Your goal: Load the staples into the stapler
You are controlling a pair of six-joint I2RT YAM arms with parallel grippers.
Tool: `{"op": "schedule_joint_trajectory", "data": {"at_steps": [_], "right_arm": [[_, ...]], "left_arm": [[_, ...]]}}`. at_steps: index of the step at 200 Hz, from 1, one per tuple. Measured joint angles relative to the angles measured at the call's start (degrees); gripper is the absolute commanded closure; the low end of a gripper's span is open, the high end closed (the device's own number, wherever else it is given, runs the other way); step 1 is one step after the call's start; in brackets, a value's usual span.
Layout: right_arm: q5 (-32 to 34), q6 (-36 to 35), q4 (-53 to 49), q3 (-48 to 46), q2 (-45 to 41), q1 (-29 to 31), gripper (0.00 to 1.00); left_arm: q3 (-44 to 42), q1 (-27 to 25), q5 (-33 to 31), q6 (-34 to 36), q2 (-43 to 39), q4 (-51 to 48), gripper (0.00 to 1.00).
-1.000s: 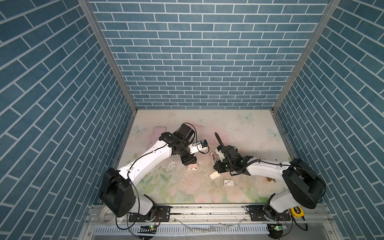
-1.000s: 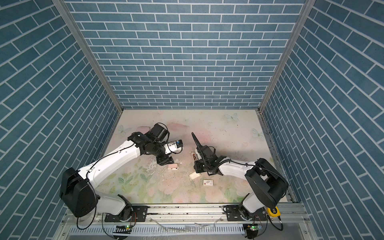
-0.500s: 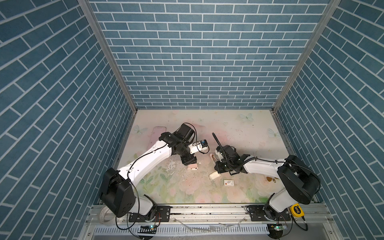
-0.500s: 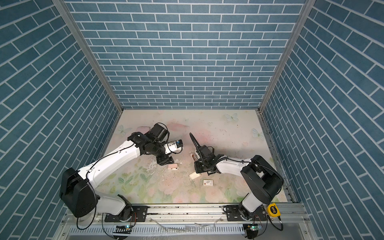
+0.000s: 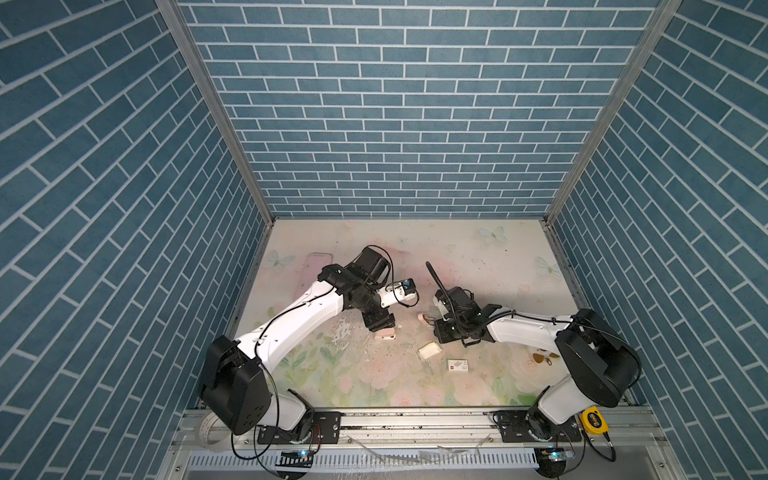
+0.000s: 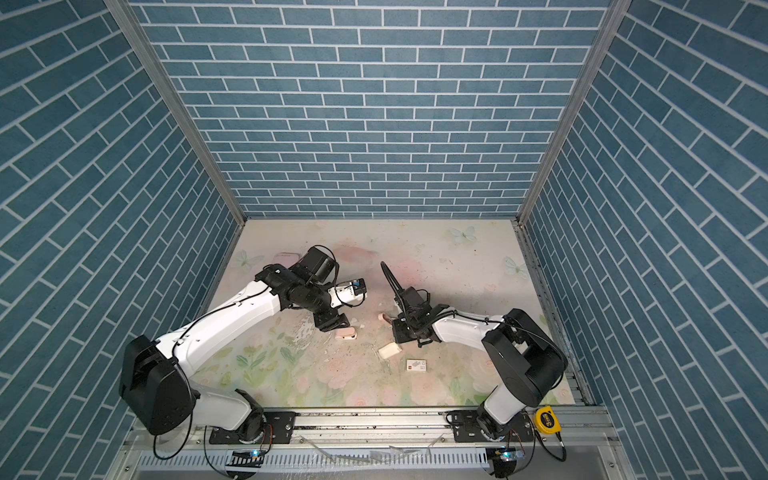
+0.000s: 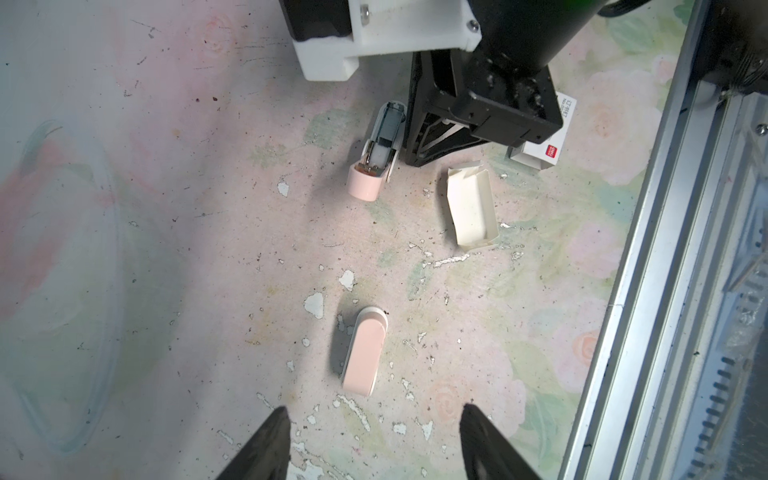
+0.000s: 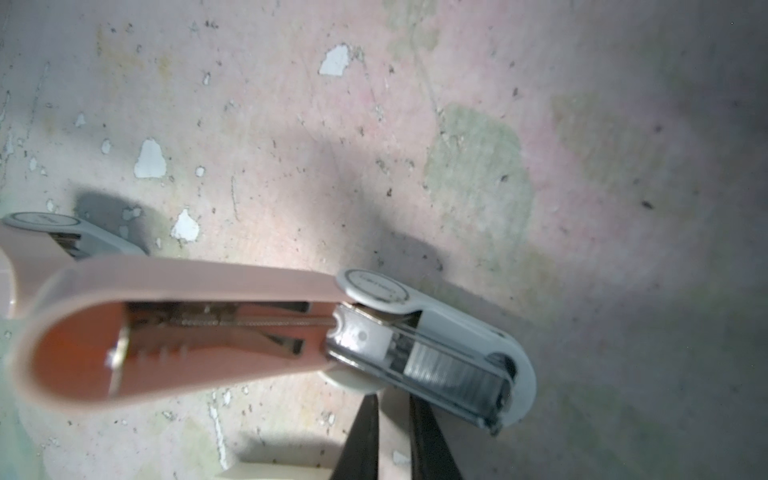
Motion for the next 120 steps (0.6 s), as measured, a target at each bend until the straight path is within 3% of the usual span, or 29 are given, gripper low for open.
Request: {"op": "schedule_joint_trajectory", "data": {"at_steps": [31, 86, 120], "right_arm": [[-1.1, 0.0, -0.2, -0.2, -1.1, 0.0, 0.80], [-1.5, 3.9, -6.1, -3.0, -15.6, -1.0, 0.76], [-1.8, 7.8, -9.6, -3.6, -19.1, -4.6, 0.76]], "left_arm": [[0.0, 0.0, 1.8, -0.7, 0.9, 2.1, 0.28], [0.7, 0.0, 8.2, 1.8, 8.4, 6.2, 0.30], [3.1, 0.0, 10.5, 4.9, 13.9, 7.7, 0.29]]}}
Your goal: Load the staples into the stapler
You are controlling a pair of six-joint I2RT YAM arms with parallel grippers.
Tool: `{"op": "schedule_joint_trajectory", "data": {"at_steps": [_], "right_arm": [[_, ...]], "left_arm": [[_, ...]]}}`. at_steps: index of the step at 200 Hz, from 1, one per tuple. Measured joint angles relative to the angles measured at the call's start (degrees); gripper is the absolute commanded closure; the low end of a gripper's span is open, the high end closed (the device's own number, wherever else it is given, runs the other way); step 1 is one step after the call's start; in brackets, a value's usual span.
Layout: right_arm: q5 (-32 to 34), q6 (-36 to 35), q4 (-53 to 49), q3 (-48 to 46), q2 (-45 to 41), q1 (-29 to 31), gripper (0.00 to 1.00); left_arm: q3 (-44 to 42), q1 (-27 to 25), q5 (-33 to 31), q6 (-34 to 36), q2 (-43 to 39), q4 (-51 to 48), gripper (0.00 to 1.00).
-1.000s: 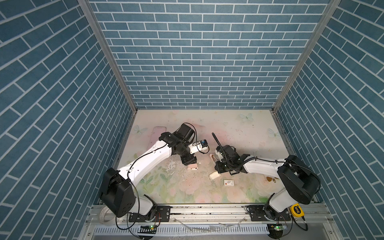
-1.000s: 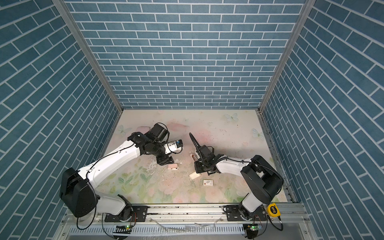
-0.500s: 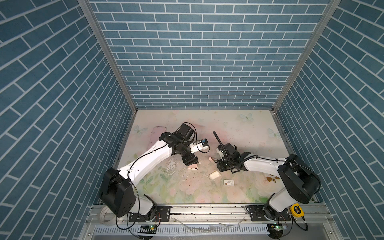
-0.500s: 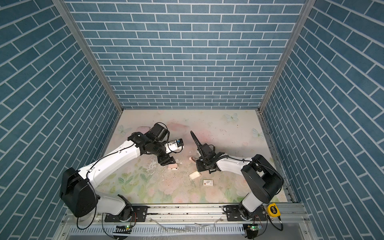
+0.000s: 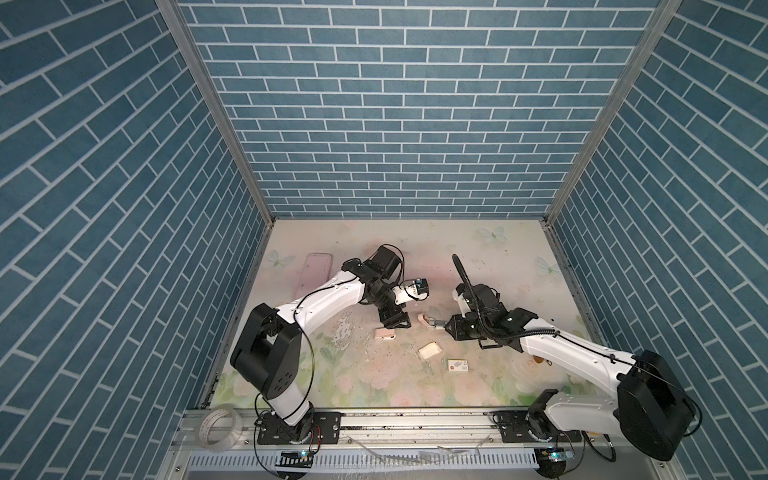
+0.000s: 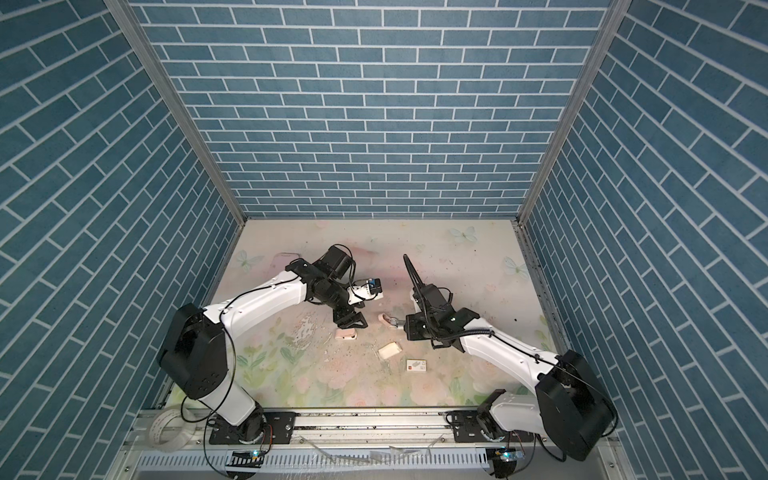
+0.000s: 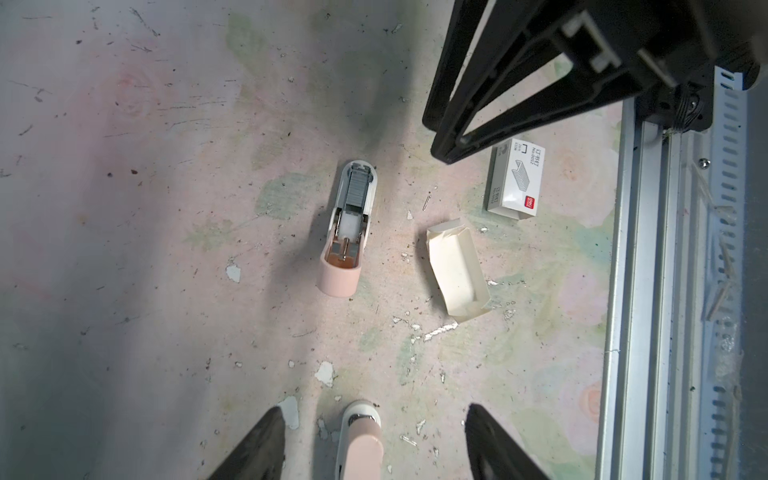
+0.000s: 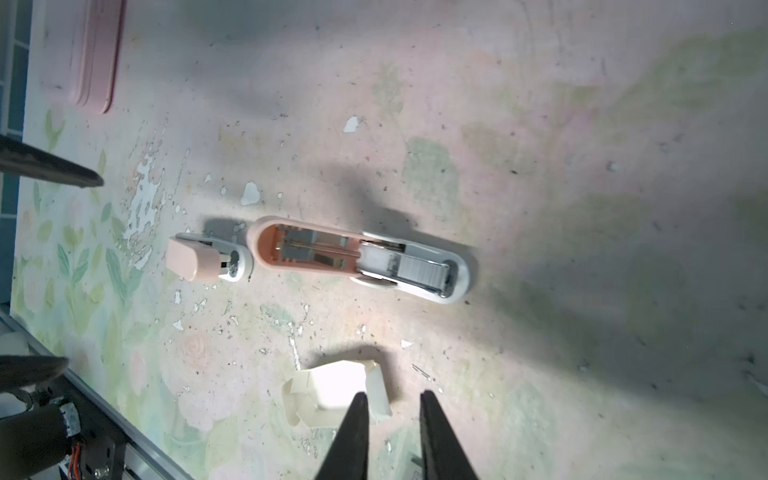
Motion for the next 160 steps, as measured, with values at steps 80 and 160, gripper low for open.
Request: {"op": "schedule_joint_trajectory", "data": {"at_steps": [80, 160], "right_arm": [[-9.4, 6.3, 4.6, -3.0, 3.6, -10.9, 0.82], [-17.3, 8.1, 13.4, -4.4, 11.8, -15.6, 0.88]], "left_arm": [[3.4, 0.0, 0.5, 2.0, 6.4, 1.7, 0.33], [3.7, -1.2, 0.3, 2.8, 8.8, 2.9, 0.39]]}}
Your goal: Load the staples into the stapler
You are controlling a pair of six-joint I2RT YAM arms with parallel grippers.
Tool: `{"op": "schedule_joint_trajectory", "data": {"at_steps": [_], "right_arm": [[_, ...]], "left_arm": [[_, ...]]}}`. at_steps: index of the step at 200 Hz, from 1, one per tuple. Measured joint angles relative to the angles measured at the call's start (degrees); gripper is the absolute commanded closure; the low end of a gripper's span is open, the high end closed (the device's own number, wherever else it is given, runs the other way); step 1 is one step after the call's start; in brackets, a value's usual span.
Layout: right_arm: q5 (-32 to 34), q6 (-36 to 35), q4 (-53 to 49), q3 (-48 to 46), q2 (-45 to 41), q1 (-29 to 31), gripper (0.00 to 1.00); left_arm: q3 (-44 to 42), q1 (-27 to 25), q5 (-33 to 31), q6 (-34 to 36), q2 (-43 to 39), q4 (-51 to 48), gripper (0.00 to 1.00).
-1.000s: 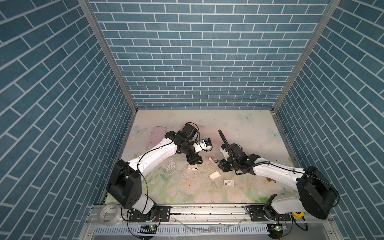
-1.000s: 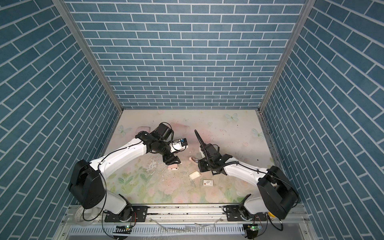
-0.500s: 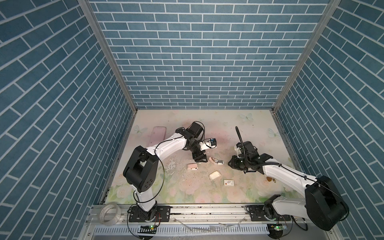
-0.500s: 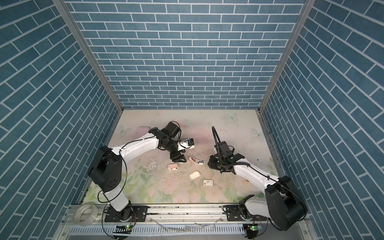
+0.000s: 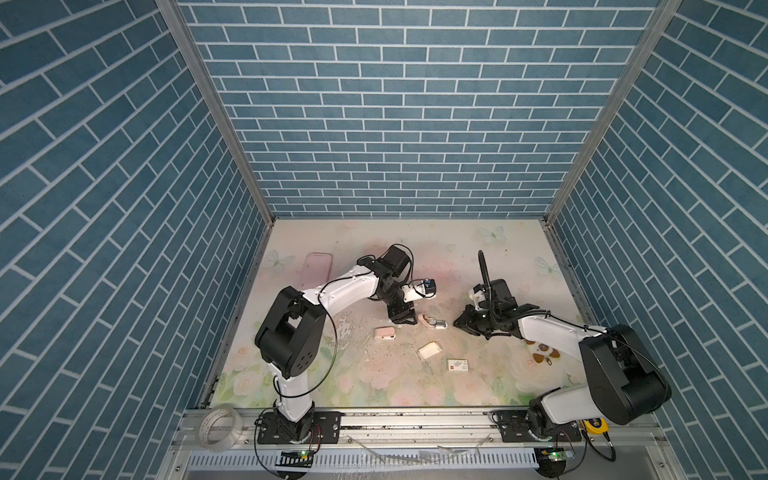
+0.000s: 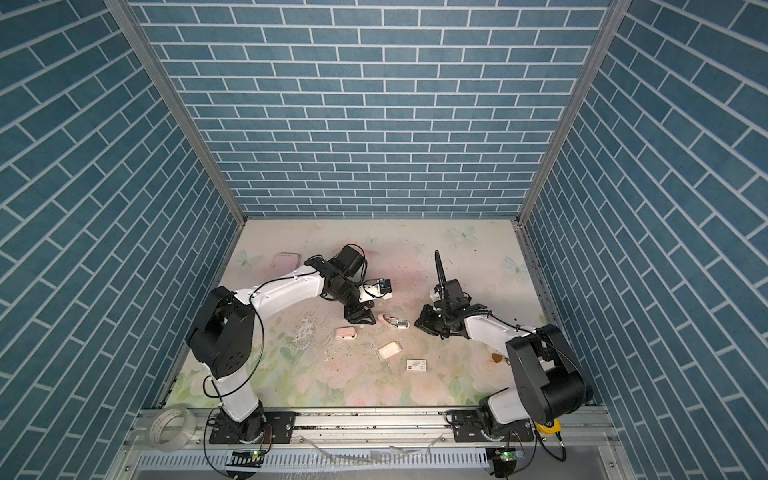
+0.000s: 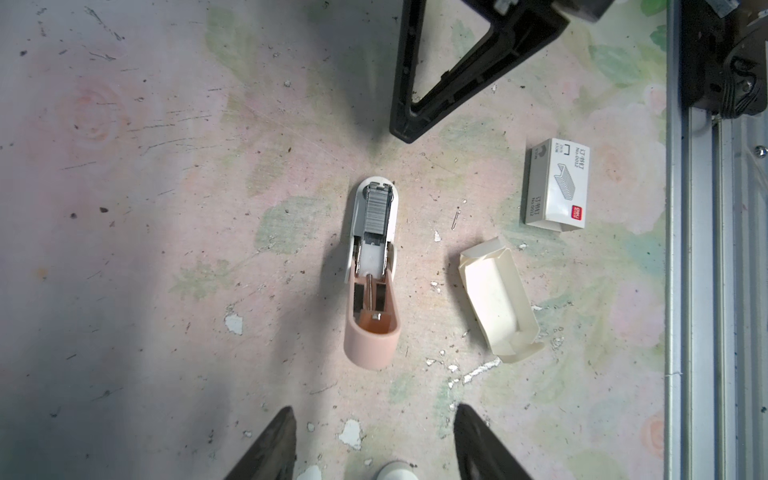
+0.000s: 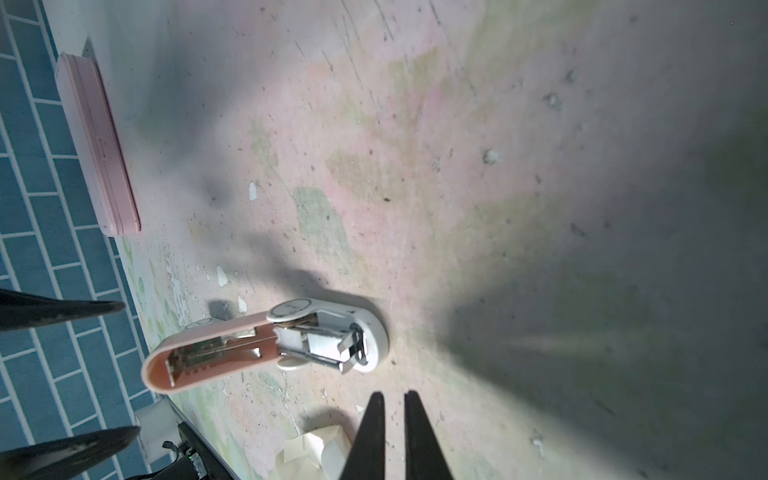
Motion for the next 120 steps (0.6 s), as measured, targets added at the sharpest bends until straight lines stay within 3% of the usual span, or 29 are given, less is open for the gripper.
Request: {"op": "schedule_joint_trajectory", "data": {"at_steps": [62, 93, 120], "right_arm": [[-3.3, 0.6, 3.1, 0.0, 2.4, -1.0, 0.88], [-4.7, 0.6, 3.5, 0.0, 3.9, -1.1, 0.88], [-5.9, 0.6, 4.0, 0.0, 4.6, -1.2, 0.88]], "left_arm": [[0.0, -1.7, -2.1, 0.0, 2.3, 2.7, 0.40], [0.4, -2.0, -2.7, 0.1, 3.6, 3.7, 0.48], [0.4, -2.3, -2.9, 0.0, 3.7, 4.4, 0.49]]}}
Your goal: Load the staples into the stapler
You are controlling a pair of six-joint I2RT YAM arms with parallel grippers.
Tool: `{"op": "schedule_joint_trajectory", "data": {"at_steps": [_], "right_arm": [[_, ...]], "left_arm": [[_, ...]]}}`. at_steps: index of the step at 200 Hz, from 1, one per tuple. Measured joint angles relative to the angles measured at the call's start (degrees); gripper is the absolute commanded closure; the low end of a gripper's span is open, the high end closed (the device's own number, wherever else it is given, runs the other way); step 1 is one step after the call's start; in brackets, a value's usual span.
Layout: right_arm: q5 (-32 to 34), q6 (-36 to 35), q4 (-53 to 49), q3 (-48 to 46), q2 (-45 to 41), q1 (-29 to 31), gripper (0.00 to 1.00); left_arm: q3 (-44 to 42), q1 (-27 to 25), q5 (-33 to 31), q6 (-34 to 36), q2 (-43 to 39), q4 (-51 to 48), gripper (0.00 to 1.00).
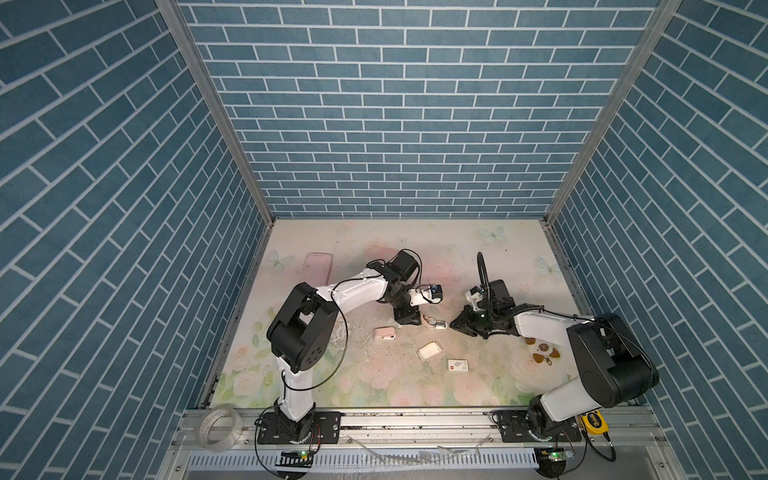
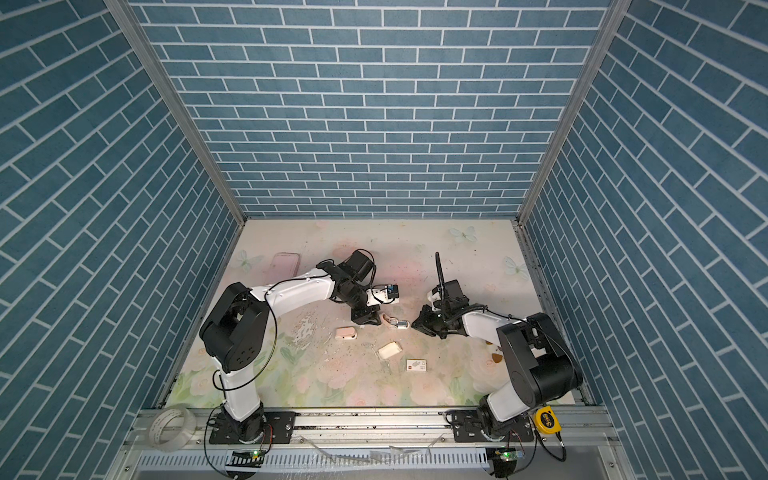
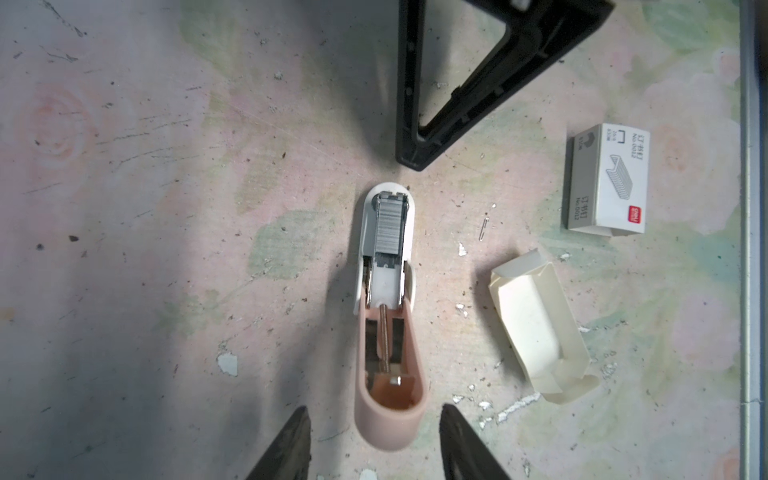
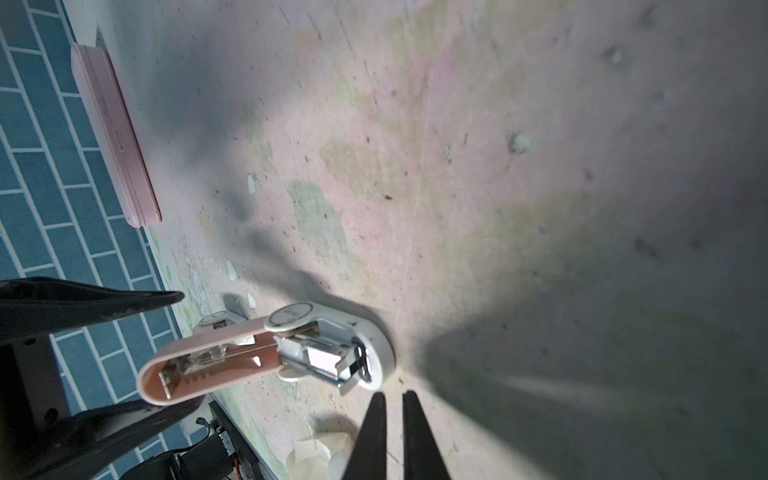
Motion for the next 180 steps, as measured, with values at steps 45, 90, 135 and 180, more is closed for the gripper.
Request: {"op": "schedule_joint_trajectory", "data": {"at_steps": [45, 90, 135, 180], "right_arm": [[-1.0, 0.0, 0.3, 1.2, 2.7, 0.0, 0.88], [-1.1, -0.2, 0.2, 1.7, 3.2, 0.0, 0.88], [-1.4, -0.3, 0.2, 2.8, 3.4, -0.1, 0.88], [-1.8, -1.1, -0.1, 2.8, 4.2, -0.1, 0.89]], "left_arm": [[0.0, -0.5, -0.1, 0.0, 0.0, 0.6, 0.52], [0.0, -0.9, -0.2, 0.0, 0.0, 0.7, 0.54], [0.0, -1.2, -0.3, 0.1, 0.0, 0.9, 0.64], [0.0, -1.4, -0.4, 0.4, 0.0, 0.9, 0.70]]}}
